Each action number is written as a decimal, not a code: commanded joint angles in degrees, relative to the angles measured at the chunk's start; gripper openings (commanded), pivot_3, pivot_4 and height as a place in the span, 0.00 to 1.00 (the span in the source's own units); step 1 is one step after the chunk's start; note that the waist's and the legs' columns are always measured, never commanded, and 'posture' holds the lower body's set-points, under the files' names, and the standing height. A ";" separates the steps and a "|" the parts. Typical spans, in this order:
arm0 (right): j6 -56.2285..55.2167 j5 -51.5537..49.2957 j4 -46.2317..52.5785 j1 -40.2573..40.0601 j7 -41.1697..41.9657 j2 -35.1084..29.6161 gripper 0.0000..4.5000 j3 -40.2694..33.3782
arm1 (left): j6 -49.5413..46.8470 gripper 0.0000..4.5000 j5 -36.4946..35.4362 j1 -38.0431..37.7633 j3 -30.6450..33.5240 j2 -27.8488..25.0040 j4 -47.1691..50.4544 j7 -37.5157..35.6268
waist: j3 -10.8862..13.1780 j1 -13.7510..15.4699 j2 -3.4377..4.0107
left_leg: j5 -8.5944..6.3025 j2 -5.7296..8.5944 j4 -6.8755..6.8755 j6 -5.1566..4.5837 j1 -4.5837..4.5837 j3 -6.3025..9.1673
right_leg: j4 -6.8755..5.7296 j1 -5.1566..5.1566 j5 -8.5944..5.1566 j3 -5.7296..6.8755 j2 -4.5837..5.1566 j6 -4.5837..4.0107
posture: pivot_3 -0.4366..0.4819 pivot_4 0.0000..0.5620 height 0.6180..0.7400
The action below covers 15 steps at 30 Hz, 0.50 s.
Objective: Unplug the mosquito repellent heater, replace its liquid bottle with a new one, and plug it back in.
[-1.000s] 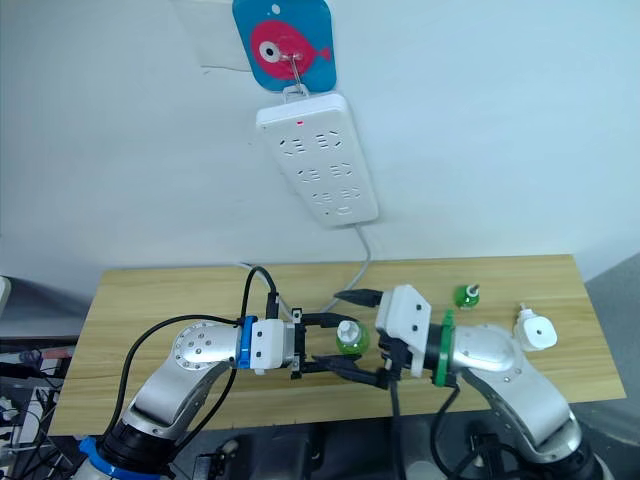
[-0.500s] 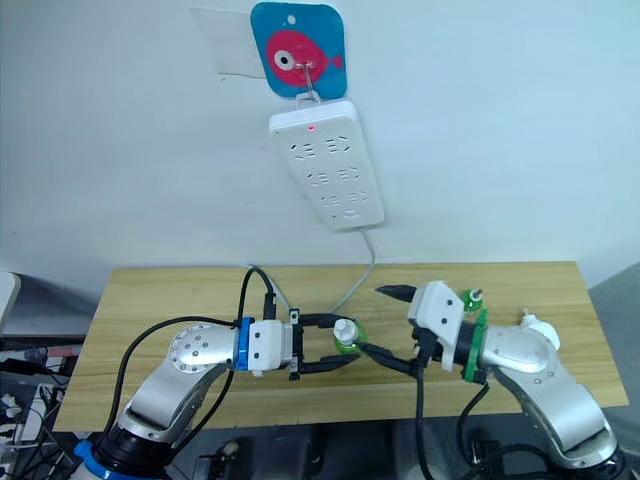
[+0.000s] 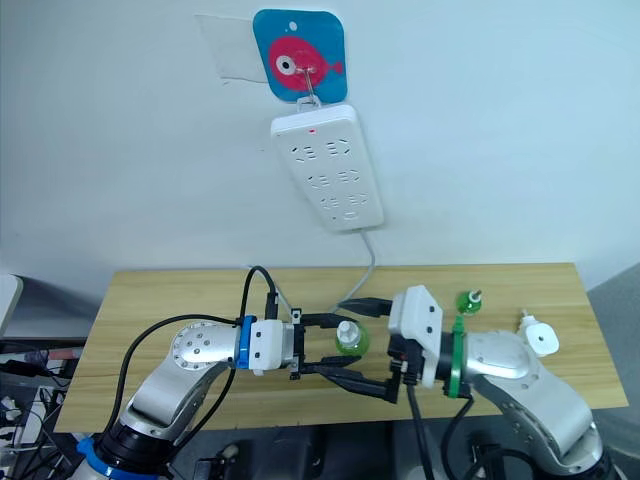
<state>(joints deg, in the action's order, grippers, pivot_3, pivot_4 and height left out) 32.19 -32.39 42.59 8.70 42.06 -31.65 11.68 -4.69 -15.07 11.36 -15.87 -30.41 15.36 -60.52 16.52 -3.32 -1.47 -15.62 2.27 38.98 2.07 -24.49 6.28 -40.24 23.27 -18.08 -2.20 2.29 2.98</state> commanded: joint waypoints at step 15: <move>-4.05 2.14 0.46 1.85 2.55 -0.87 0.06 0.19 | 1.22 0.50 0.32 -0.25 -0.51 0.54 -0.34 -0.05 | 0.00 -0.05 0.00 | -0.01 -0.01 0.00 -0.01 0.01 -0.02 | -0.01 0.00 0.00 -0.02 -0.01 0.00 | 0.38 0.52 1.00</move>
<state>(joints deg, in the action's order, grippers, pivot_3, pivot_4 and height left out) 28.92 -28.32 40.00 10.00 43.69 -32.69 12.47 -4.50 -14.88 11.36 -16.13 -30.13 14.97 -60.68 16.52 -3.36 -1.46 -15.63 2.26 38.97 2.05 -24.47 6.27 -40.26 23.27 -18.08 -2.22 2.28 2.98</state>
